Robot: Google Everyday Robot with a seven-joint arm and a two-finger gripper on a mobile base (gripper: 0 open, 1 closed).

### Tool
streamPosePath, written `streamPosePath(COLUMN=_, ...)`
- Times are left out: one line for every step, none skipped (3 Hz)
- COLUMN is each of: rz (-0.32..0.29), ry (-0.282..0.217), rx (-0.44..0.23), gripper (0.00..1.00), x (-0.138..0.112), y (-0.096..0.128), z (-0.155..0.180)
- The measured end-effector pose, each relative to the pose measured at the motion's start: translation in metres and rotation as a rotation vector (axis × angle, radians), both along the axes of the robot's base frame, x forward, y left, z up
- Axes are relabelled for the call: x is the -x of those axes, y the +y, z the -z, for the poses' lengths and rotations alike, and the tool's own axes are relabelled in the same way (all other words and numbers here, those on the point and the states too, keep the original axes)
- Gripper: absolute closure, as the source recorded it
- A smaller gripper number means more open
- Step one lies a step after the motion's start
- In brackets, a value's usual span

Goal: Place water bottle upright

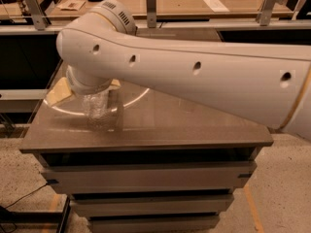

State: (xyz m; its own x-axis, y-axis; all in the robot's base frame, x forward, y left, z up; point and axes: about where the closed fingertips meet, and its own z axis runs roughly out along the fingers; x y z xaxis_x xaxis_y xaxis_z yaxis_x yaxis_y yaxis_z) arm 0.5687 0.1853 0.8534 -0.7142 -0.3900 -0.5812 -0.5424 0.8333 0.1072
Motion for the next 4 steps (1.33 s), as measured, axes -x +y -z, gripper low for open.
streamPosePath(rz=0.016, ry=0.003, rx=0.022, gripper=0.0, x=-0.013, y=-0.007, z=0.008)
streamPosePath(rz=0.004, ry=-0.011, rx=0.022, gripper=0.17, x=-0.017, y=-0.007, z=0.007)
streamPosePath(rz=-0.009, ry=-0.044, rx=0.026, gripper=0.4, x=-0.018, y=-0.007, z=0.0)
streamPosePath(rz=-0.018, ry=-0.067, rx=0.02, gripper=0.64, x=-0.016, y=-0.008, z=-0.005)
